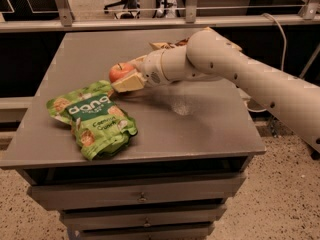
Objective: Move apple near green rice chip bag
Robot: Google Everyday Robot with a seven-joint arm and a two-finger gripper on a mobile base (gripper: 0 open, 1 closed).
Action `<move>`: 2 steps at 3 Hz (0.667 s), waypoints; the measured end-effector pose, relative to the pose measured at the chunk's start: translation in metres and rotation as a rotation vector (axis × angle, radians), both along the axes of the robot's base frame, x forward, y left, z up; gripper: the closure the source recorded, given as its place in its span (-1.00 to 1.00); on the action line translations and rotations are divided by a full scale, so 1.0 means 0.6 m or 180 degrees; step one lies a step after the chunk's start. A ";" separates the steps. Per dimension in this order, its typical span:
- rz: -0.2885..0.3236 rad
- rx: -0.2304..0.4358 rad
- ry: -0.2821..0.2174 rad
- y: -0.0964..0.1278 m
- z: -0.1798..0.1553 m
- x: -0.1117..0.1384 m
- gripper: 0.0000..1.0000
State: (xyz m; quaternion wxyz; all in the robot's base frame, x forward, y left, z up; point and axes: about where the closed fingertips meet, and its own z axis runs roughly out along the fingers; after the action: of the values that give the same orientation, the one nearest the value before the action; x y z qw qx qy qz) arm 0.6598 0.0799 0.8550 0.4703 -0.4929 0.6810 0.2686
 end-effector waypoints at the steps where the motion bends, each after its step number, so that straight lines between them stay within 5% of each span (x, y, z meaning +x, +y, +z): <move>1: -0.0002 -0.0024 0.0041 -0.002 -0.009 -0.007 -0.23; 2: -0.0022 -0.0054 0.0051 -0.012 -0.012 -0.011 -0.86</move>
Offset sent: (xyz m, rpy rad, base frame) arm -0.0061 -0.0130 -0.0077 -0.0205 0.0141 -0.0121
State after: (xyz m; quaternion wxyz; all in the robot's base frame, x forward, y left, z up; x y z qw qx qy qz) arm 0.6534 0.0727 0.8479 0.4616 -0.4923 0.6888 0.2651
